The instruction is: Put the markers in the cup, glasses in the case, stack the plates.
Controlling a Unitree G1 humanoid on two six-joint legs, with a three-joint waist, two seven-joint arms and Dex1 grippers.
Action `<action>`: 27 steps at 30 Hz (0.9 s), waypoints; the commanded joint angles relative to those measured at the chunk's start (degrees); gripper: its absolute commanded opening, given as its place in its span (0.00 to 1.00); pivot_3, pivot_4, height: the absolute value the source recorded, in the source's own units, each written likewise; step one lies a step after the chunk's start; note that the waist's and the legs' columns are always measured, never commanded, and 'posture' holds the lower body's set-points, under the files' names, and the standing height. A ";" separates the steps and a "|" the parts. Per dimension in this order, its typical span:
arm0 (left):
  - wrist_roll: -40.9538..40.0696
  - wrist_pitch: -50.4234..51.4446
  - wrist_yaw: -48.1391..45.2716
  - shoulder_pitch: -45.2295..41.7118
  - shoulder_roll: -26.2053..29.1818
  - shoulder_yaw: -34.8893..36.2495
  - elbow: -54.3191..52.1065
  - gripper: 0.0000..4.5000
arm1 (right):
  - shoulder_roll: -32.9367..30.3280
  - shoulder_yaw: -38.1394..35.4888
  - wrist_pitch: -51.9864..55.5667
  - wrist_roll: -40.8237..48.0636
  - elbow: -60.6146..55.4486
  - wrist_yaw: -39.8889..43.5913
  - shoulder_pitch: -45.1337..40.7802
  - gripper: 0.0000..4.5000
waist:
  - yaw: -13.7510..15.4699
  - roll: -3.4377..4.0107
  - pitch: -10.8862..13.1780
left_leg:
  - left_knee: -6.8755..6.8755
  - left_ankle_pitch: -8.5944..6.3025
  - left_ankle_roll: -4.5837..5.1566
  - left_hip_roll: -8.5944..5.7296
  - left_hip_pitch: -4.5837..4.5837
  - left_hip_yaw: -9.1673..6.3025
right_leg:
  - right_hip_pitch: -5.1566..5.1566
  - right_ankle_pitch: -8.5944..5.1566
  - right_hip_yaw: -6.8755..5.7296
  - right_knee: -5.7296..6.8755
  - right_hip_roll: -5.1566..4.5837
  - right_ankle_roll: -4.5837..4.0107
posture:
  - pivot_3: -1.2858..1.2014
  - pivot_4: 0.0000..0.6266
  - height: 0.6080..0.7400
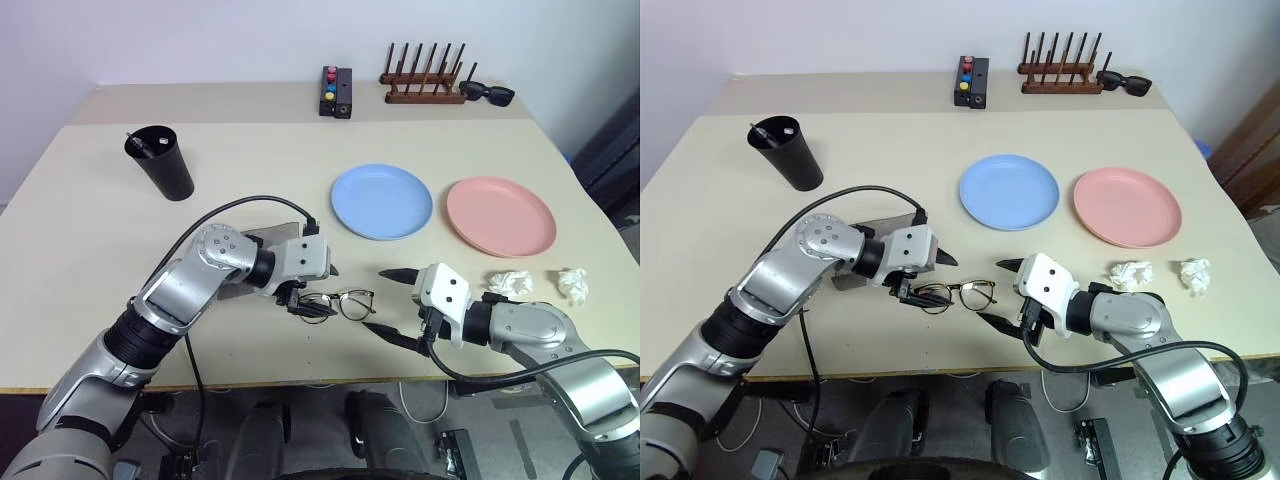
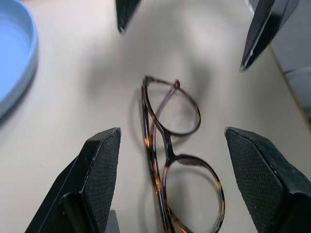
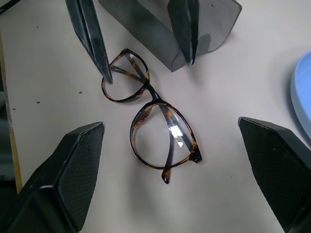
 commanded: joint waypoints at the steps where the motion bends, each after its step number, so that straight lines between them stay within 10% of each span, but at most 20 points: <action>1: 2.12 -1.36 0.36 -1.32 -0.26 -0.96 0.55 0.77 | -0.19 -1.48 -1.20 -0.58 -1.91 -0.56 0.08 1.00 | 0.13 0.00 0.00 | 0.02 0.00 0.00 0.00 -0.02 0.00 | 0.00 0.00 0.00 -0.01 0.00 0.00 | 0.52 0.24 0.96; 11: 3.99 -2.37 1.56 -1.74 -4.58 -1.52 3.47 0.77 | 0.54 -0.43 -2.01 -1.64 -0.35 -0.74 -1.18 1.00 | 0.26 0.00 0.00 | 0.05 0.00 0.00 -0.01 -0.03 0.00 | 0.01 0.00 0.00 -0.02 -0.02 -0.01 | 0.52 0.24 0.96; 20: 4.23 -2.27 -0.76 -2.02 -5.03 -2.62 5.02 0.01 | 1.15 -0.16 -2.70 -2.37 0.33 -0.69 -1.62 1.00 | 0.33 0.00 -0.02 | 0.05 0.00 0.00 -0.01 -0.02 0.00 | 0.03 0.00 0.00 -0.01 -0.02 -0.01 | 0.52 0.24 0.96; 27: 2.78 -1.43 -2.10 -2.88 -5.50 -2.33 6.73 0.01 | 1.27 -0.26 -3.53 -2.75 0.68 -0.94 -1.37 1.00 | 0.25 0.05 -0.05 | 0.08 0.00 0.00 -0.03 0.04 -0.01 | 0.11 -0.01 0.00 -0.02 -0.04 -0.01 | 0.52 0.24 0.96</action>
